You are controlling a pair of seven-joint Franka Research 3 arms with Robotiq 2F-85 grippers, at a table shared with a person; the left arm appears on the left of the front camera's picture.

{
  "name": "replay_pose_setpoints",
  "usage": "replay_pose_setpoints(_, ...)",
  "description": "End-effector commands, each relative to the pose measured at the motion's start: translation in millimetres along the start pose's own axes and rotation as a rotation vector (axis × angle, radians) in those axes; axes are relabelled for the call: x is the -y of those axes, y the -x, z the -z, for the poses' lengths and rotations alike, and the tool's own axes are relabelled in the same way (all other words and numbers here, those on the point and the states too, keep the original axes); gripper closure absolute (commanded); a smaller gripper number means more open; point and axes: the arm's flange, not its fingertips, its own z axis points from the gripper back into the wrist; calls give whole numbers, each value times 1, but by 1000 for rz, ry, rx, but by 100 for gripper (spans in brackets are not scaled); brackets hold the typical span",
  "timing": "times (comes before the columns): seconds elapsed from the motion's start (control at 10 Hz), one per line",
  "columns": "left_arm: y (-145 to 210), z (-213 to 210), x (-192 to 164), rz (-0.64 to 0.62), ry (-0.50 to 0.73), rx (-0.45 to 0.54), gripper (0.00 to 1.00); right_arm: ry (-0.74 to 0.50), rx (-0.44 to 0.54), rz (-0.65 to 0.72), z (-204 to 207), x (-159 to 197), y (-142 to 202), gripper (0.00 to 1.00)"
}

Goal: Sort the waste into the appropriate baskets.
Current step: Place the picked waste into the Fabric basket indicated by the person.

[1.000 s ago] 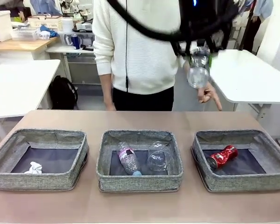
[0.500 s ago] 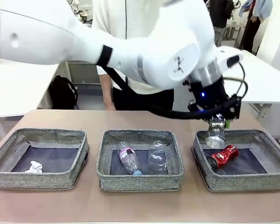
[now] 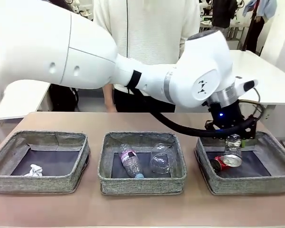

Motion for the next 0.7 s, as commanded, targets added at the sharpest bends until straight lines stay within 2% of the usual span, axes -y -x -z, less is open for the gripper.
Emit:
replay_pose_setpoints(0.0,-22,5,25,27,-54,4,58,-22,15,11,2,-2,0,0)
replay_pose_setpoints(0.5,-24,4,29,34,-93,23,58,-22,15,11,2,-2,0,0)
replay_pose_setpoints(0.6,-24,4,28,43,-97,20,0,-22,15,11,2,-2,0,0)
